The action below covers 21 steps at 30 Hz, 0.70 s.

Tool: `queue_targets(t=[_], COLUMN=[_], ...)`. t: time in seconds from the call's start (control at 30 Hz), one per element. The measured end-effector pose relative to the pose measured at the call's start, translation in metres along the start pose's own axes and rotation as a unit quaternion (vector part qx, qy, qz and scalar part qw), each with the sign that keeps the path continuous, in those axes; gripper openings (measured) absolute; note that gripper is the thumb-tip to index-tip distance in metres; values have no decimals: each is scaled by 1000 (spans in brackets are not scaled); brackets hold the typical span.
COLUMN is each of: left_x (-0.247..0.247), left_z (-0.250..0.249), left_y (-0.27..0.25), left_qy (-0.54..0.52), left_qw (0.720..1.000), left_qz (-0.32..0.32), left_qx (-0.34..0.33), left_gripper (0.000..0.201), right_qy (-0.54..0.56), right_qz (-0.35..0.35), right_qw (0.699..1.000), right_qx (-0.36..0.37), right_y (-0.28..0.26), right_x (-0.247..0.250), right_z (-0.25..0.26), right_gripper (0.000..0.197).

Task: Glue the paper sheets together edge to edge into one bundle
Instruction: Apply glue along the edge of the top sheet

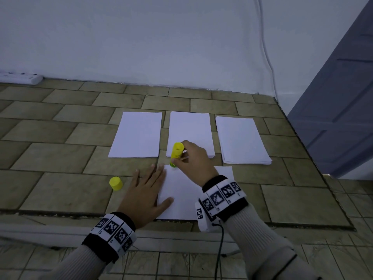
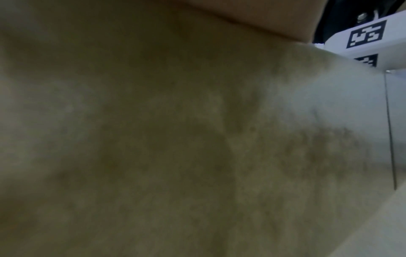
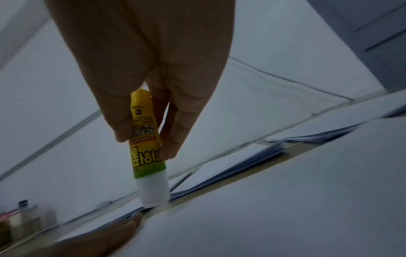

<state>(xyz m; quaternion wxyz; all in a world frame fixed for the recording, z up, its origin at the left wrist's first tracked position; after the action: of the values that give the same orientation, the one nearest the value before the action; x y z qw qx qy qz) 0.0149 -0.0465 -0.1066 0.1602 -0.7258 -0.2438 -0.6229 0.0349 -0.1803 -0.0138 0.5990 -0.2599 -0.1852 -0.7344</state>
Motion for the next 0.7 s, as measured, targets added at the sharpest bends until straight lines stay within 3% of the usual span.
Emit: queue_targets(t=[0.33, 0.7], left_x=[-2, -2], left_z=[0, 1], left_y=[0, -2], left_qy=[13, 7], left_qw=[1000, 1000], left_qz=[-7, -17], left_qx=[-8, -1], left_gripper=[88, 91], right_qy=[-116, -100], right_qz=[24, -38], right_qw=[993, 992], right_qx=[-2, -59], right_y=[8, -6], right_x=[-25, 49], right_z=[6, -49], right_gripper=[25, 12])
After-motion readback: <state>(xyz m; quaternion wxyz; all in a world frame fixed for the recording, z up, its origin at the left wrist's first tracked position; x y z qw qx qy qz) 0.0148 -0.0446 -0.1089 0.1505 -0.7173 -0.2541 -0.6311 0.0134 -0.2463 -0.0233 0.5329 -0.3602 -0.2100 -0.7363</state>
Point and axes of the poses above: each hand's wrist, its own y-axis towards the middle knuckle, its own x-axis out of the back of the hand, z = x × y, the point moved 10 cm from there along y, towards the middle knuckle, and after that the axes turned 13 degrees about -x, right-handed, at the moved point
